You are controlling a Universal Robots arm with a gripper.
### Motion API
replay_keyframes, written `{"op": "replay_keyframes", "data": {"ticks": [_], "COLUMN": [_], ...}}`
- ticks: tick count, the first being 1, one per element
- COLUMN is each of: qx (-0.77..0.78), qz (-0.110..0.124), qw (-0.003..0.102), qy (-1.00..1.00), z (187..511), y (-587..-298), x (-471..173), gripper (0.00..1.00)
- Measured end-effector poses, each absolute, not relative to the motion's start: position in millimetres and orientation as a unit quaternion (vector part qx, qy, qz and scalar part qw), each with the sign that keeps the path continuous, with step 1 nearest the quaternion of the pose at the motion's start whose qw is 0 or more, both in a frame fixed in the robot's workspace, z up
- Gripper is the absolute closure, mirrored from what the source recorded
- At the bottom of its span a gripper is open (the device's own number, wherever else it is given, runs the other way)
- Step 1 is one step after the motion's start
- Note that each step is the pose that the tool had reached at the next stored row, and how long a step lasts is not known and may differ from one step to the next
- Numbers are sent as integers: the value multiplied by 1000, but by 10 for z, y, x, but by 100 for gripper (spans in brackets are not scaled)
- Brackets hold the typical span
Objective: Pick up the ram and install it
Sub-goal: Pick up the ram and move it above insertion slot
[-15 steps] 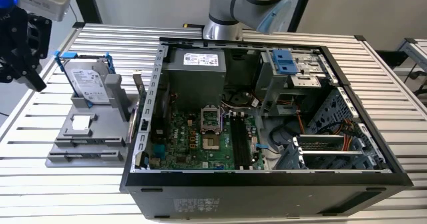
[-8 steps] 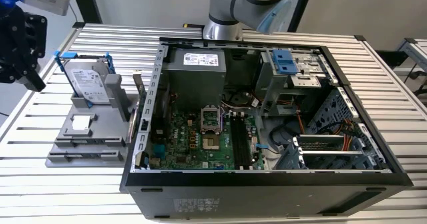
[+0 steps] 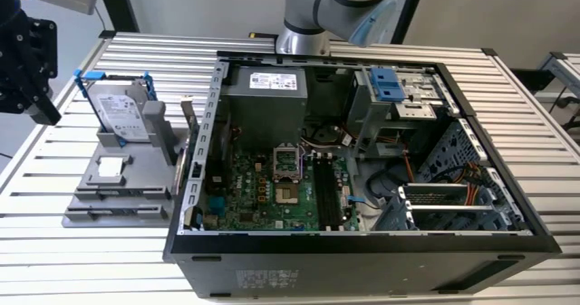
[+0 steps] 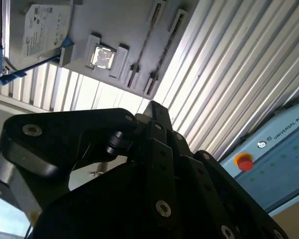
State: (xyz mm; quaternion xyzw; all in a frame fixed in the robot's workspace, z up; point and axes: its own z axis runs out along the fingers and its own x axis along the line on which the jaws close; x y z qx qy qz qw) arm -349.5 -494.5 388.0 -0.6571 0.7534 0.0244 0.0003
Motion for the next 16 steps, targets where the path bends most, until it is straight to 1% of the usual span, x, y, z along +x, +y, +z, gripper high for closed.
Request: {"op": "replay_keyframes", "data": {"ticks": [16], "qx": [-759], "qz": [24], "qw": [-3], "qy": [650], "z": [3878], "y": [-4945], "x": [-3494], "gripper": [100]}}
